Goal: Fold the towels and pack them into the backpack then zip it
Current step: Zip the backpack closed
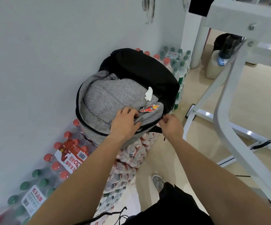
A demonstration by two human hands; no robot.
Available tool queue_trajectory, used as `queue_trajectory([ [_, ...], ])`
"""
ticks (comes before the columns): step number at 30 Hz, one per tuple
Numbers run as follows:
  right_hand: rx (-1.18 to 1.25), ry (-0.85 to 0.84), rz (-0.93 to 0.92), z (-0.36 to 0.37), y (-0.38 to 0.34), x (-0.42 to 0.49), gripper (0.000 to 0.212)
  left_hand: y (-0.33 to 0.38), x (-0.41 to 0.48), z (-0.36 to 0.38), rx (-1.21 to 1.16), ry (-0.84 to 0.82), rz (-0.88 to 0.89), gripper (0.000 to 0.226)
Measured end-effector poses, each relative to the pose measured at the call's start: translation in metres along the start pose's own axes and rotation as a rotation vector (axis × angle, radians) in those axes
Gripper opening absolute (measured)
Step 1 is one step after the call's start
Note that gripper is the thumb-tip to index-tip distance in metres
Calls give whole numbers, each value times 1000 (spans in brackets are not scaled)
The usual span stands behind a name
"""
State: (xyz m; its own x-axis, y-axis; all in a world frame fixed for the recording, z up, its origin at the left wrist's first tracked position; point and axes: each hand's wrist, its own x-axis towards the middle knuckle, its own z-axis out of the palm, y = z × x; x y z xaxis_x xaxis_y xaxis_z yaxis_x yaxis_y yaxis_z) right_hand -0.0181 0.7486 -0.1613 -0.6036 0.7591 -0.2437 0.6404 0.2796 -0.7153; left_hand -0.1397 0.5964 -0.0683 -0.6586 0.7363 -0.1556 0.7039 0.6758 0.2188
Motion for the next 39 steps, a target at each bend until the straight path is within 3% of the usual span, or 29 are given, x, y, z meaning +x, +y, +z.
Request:
queue_trajectory([
  [5, -33, 23, -49, -10, 1, 0, 21, 0, 2, 2, 49, -49, -10, 32],
  [16, 148, -21, -17, -17, 5, 2, 14, 18, 10, -3, 88, -110, -67, 45],
  [20, 161, -9, -37, -24, -1, 3, 12, 53, 30, -21, 252, 249, 20, 41],
  [22, 172, -29, -21, -25, -2, 4, 16, 71, 48, -24, 204, 353, 138, 28],
  [25, 175, -55, -28, -28, 0, 5, 12, 87, 78, -14, 154, 171, 301, 19],
  [27, 98, -90, -41, -33, 3, 6, 7, 89, 93, -4, 228, 4, 398, 32],
  [29, -35, -150, -56, -38, 5, 6, 20, 89, 102, 4, 307, -94, 476, 41],
  [33, -234, -203, -122, -43, 6, 3, 27, 86, 110, 14, 422, -114, 575, 38],
  [39, -228, -168, -148, -40, 3, -3, 23, 82, 122, 16, 456, -77, 595, 25],
])
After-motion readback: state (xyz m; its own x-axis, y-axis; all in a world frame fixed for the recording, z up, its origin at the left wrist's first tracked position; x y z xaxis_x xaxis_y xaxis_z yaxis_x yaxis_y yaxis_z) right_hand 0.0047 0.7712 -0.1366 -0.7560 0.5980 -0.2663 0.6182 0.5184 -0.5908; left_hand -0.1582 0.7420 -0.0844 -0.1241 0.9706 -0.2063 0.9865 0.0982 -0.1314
